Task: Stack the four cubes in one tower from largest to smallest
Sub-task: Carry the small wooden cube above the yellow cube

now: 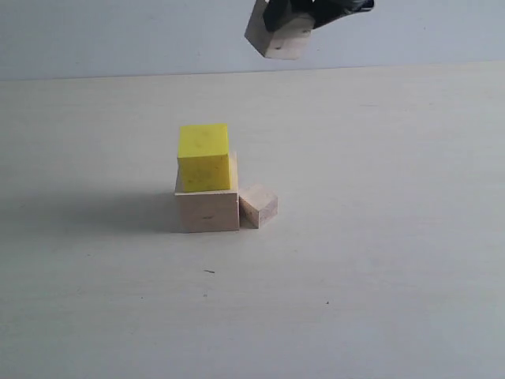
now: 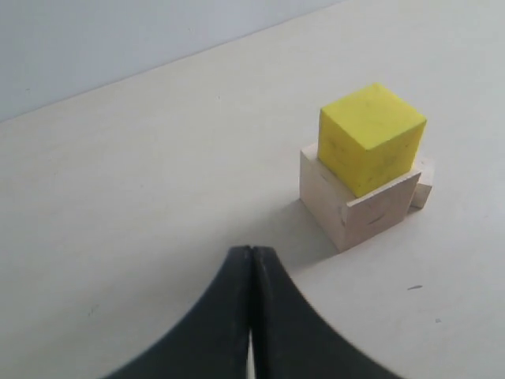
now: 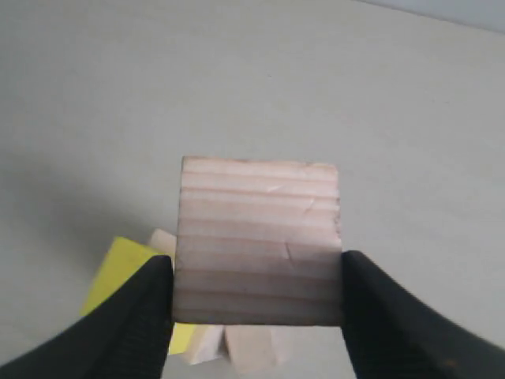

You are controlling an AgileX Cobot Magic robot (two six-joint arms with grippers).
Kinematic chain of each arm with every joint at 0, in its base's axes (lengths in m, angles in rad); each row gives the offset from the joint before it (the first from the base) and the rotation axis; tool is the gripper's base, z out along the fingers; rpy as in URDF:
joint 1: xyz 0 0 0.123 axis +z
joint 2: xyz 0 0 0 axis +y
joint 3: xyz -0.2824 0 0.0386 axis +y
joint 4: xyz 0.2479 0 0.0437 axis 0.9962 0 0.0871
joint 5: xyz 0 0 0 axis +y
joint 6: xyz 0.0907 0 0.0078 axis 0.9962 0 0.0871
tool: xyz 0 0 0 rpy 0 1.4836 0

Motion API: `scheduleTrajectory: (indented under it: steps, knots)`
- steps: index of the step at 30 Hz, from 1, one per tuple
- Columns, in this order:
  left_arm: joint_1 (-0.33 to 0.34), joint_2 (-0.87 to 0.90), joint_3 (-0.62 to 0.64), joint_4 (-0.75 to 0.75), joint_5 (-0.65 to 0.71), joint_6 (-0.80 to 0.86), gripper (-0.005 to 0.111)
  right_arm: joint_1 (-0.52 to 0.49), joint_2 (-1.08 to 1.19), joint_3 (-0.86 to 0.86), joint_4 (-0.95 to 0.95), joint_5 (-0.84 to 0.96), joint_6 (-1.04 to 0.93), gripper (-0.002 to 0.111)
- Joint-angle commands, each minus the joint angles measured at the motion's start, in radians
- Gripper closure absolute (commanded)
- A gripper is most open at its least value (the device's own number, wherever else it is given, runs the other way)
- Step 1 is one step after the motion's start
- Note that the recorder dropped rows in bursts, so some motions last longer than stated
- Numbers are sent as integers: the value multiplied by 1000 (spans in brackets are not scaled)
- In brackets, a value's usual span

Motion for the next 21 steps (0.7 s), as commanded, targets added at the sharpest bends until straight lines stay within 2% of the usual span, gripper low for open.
scheduleTrajectory:
  steps: [1,9,16,21]
  knots:
    - [3,-40,5,-12,-15,-3,107,121,-82,17,-85,12,179,108]
    - [3,-55,5,-12,-12,-14,107,362,-73,17,-378,37,615,108]
    - [3,-55,5,-12,-12,-25,107,439,-17,17,-469,57,808,108]
    - [3,-55,5,-12,-12,-25,107,444,27,15,-553,90,932,108]
